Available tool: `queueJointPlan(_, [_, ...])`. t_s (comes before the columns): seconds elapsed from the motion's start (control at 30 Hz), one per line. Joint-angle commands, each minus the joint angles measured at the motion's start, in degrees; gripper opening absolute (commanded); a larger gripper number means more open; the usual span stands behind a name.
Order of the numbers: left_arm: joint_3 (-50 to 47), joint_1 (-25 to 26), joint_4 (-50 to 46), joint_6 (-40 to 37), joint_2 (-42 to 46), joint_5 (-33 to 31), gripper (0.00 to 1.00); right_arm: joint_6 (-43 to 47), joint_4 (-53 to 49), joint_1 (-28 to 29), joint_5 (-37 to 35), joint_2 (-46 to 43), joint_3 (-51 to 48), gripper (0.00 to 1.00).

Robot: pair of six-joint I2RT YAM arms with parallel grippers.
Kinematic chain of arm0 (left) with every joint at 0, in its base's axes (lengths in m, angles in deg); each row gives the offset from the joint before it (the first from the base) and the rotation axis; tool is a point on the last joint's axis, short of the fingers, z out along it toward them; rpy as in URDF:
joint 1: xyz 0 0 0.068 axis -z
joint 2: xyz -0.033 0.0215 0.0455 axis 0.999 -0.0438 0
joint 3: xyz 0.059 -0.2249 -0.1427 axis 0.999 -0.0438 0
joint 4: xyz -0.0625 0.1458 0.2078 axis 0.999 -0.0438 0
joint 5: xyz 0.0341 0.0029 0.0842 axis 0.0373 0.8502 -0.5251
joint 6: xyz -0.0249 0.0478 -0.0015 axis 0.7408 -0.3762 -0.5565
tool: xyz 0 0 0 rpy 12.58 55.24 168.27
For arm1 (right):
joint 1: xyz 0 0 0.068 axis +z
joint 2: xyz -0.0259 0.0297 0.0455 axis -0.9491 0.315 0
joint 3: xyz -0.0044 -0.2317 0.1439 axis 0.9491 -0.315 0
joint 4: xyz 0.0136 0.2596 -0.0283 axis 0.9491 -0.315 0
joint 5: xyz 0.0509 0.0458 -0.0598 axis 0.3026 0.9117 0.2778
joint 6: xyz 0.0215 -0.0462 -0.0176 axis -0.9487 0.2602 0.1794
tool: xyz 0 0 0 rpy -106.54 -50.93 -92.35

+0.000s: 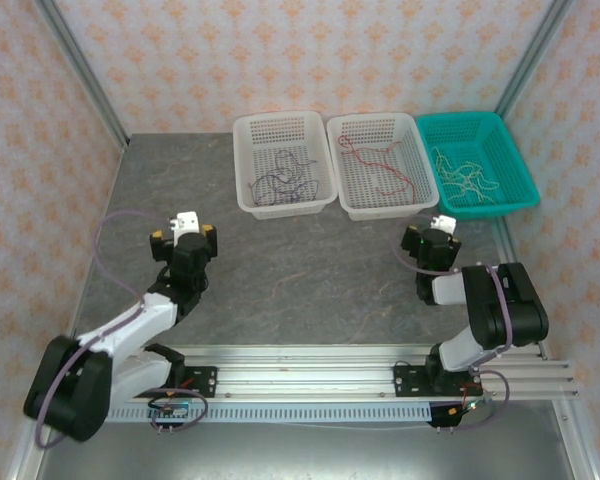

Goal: Untangle the cables

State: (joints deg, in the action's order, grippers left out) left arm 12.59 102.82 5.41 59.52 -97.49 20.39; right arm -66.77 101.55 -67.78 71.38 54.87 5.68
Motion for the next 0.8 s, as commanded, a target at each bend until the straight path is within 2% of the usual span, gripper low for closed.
queueJointPlan(0.0, [-0.7, -3.8, 13.2, -0.1, -7.0, 7.1, 1.00, 0.4, 11.7, -0.2, -3.2, 0.8, -0.9, 0.99])
queueJointPlan(0.03, [-0.2, -4.5, 15.0, -0.3, -9.6, 7.0, 1.00, -1.6, 5.7, -0.3, -6.5, -1.0, 0.5, 0.99])
queueJointPlan(0.07, [2.1, -5.0, 11.9, -0.4, -10.8, 6.8, 1.00, -3.1, 0.3, -0.8, -7.6, -1.9, 2.5, 0.99])
queueJointPlan(0.13, [3.7, -6.6, 11.9, -1.6, -13.1, 9.7, 1.00, -1.0, 1.9, -0.6, -4.7, -0.2, 3.1, 0.99])
queueJointPlan(0.23, [0.2, -12.0, 31.0, -0.4, -23.9, 18.0, 1.00, 0.2, 0.3, -0.6, -1.6, -0.4, 3.9, 0.99])
queueJointPlan(0.27, [2.4, -12.4, 20.3, 1.6, -20.6, 17.4, 1.00, 0.2, 0.6, -0.7, -1.6, -0.3, 3.9, 0.99])
queueJointPlan(0.3, [2.7, -12.3, 20.8, 1.1, -20.9, 17.2, 1.00, 0.0, -0.1, -0.7, -1.5, -0.4, 4.0, 0.99])
queueJointPlan(0.33, [1.2, -11.8, 25.6, 0.3, -22.1, 17.1, 1.00, 0.1, -0.2, -0.8, -1.5, -0.4, 4.1, 0.99])
queueJointPlan(0.37, [2.5, -11.9, 20.3, 1.1, -20.8, 16.8, 1.00, 0.1, 0.1, -0.8, -1.5, -0.3, 4.0, 0.99])
queueJointPlan(0.43, [1.8, -11.7, 23.3, 0.6, -21.5, 16.7, 1.00, 0.1, -0.1, -0.8, -1.4, -0.4, 4.0, 0.99])
queueJointPlan(0.47, [2.8, -11.8, 20.3, 0.7, -20.8, 17.7, 1.00, 0.0, 0.0, -0.8, -1.5, -0.4, 4.0, 0.99])
queueJointPlan(0.77, [3.0, -11.9, 20.2, 0.0, -20.8, 19.1, 1.00, 0.1, -0.1, -0.8, -1.3, -0.4, 4.0, 0.99])
